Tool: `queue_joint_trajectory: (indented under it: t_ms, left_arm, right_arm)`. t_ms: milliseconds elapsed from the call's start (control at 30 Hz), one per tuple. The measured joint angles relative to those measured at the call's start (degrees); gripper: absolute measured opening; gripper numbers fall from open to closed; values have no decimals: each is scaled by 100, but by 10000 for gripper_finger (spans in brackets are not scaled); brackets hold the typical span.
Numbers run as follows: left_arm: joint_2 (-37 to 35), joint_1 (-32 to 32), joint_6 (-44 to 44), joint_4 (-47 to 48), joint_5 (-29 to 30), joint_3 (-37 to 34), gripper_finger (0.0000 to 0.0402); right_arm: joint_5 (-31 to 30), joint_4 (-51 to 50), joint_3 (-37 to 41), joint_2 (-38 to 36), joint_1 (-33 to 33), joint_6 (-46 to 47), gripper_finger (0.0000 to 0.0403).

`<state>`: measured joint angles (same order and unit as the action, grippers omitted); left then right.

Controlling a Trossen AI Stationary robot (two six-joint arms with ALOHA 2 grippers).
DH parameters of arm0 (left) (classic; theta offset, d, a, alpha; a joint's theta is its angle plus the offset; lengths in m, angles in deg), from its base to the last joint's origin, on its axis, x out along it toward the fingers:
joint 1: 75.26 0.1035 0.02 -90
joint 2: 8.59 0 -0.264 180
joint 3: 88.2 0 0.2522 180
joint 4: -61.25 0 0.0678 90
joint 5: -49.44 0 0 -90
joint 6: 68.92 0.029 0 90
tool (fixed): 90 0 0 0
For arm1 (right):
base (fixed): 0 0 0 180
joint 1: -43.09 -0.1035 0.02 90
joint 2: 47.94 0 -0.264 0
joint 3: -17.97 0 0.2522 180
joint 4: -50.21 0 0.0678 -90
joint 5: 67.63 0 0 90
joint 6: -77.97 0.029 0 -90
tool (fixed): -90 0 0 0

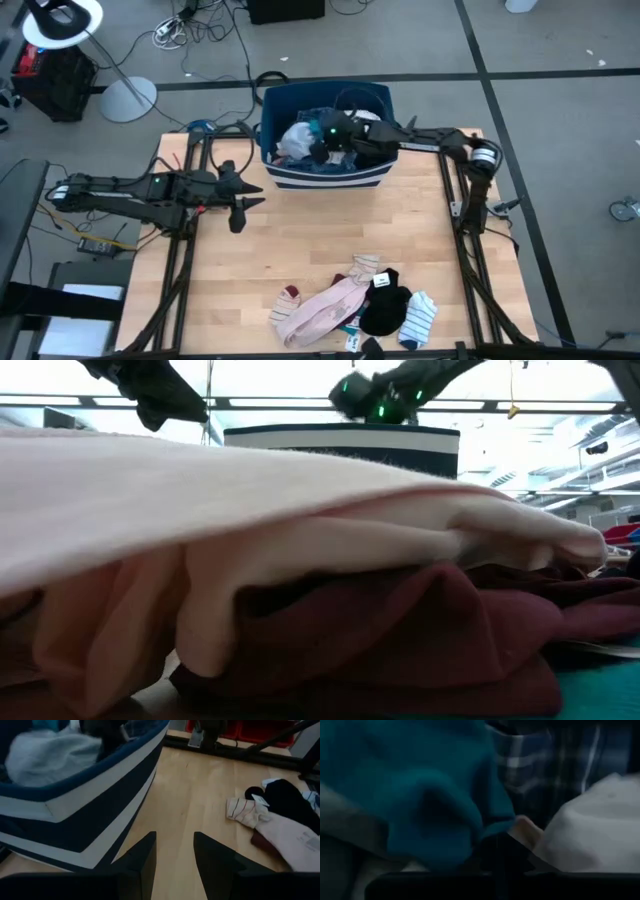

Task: Sort clothes
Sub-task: Put the top blue sock into the blue laundry organizer

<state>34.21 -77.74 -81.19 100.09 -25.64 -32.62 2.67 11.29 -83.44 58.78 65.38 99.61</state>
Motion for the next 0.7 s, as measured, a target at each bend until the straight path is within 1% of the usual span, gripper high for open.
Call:
queue_joint_trajectory:
  t_ms: [167, 333, 467, 700]
  left_arm:
    - [96, 0, 0, 31, 0, 0, 136]
    - [247, 0, 0, 13, 2, 0, 136]
    - [348, 0, -17, -7, 61, 0, 136]
    - [409, -1, -70, -4, 93, -2, 136]
  right_arm:
    - [297, -402, -42, 494, 228, 363, 6]
    - [433, -275, -29, 563, 267, 398, 15]
    - [484, -95, 4, 299, 256, 47, 39]
    - [549, -244, -29, -766, 241, -408, 111]
